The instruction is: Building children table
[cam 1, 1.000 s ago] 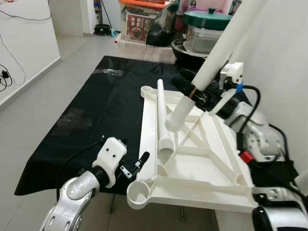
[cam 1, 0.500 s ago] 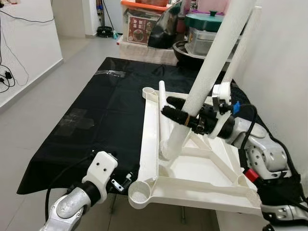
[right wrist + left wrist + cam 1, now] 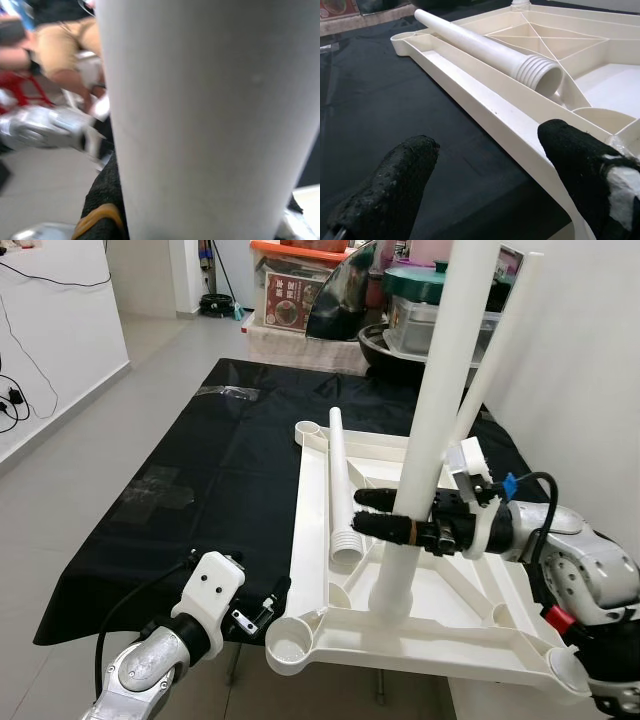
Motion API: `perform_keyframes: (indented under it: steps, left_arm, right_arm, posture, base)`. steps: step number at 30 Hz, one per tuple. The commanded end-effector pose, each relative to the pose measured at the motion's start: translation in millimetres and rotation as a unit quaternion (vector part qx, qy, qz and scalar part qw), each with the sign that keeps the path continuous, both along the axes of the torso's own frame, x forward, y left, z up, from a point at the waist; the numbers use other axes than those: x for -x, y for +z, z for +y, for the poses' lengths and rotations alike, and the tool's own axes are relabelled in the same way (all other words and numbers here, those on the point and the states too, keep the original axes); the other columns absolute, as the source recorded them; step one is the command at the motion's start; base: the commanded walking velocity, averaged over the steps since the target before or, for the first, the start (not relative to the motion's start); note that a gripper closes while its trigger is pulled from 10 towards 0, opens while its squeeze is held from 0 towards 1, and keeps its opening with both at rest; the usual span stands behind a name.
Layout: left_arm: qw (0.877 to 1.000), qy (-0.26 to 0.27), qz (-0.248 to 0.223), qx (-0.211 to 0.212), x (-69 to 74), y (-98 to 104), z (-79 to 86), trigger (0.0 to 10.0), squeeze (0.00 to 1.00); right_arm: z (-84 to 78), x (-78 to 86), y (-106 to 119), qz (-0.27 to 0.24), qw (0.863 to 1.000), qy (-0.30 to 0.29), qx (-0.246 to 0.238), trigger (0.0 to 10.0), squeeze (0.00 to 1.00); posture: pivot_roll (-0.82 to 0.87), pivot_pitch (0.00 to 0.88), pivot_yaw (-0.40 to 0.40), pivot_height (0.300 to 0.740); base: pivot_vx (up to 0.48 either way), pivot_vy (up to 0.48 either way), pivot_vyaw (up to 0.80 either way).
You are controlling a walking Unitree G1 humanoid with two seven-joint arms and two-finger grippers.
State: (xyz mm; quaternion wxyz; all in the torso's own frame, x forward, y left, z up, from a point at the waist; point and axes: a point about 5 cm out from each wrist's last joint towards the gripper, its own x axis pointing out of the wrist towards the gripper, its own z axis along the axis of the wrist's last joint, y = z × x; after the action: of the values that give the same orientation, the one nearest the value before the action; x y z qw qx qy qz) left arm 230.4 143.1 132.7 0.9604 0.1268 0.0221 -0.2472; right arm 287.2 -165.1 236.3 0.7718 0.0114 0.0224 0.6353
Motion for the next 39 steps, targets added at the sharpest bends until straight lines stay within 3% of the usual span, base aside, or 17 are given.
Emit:
perform_keyframes:
  steps: [1, 6, 9, 18, 23, 32, 34, 39]
  left_arm:
    - [1.0, -0.005, 0.013, -0.017, 0.9, -6.7, 0.2, 10.0, 0.0]
    - [1.0, -0.006, 0.015, -0.017, 0.8, -8.1, -1.1, 10.0, 0.0]
    - [1.0, -0.006, 0.016, -0.018, 0.4, -8.8, -1.8, 10.0, 0.0]
    - [1.0, -0.008, 0.015, -0.025, -0.7, -10.3, -2.3, 10.0, 0.0]
    - [1.0, -0.009, 0.012, -0.025, -2.6, -10.0, -3.5, 10.0, 0.0]
    - [1.0, -0.01, 0.01, -0.027, -3.4, -10.4, -4.6, 10.0, 0.0]
    - [1.0, -0.01, 0.009, -0.028, -3.5, -10.4, -4.9, 10.0, 0.0]
    - [1.0, -0.01, 0.006, -0.029, -5.3, -10.4, -4.6, 10.0, 0.0]
  right_arm:
    - [1.6, 4.2, 2.6, 0.009, 1.0, 0.019, -0.017, 0.0, 0.0]
    - [7.2, 8.6, -5.5, 0.04, 0.998, 0.037, -0.025, 0.0, 0.0]
    - [14.8, 13.5, -18.3, 0.044, 0.998, 0.044, -0.006, 0.0, 0.0]
    - [24.8, 2.3, -48.4, 0.043, 0.998, -0.028, 0.036, 0.0, 0.0]
    - [21.9, -13.9, -50.0, 0.042, 0.995, -0.086, 0.032, 0.0, 0.0]
    - [21.5, -10.8, -54.7, 0.046, 0.995, -0.073, 0.043, 0.0, 0.0]
    - [20.3, -12.7, -58.8, 0.033, 0.994, -0.089, 0.055, 0.0, 0.0]
    - [13.8, -37.9, -54.7, -0.056, 0.975, -0.202, 0.072, 0.0, 0.0]
  posture:
    - [0.08, 0.0, -0.11, 0.74]
    - [0.08, 0.0, -0.111, 0.74]
    - [0.07, 0.0, -0.111, 0.74]
    - [0.08, 0.0, -0.108, 0.74]
    - [0.08, 0.0, -0.108, 0.74]
    - [0.08, 0.0, -0.112, 0.74]
    - [0.08, 0.0, -0.109, 0.74]
    - [0.07, 0.0, -0.105, 0.74]
  base:
    - [0.0, 0.0, 0.0]
    - [0.0, 0.0, 0.0]
    - [0.0, 0.0, 0.0]
    - [0.0, 0.0, 0.0]
    - [0.0, 0.0, 0.0]
    - [0.0, 0.0, 0.0]
    - [0.0, 0.0, 0.0]
    - [0.0, 0.0, 0.0]
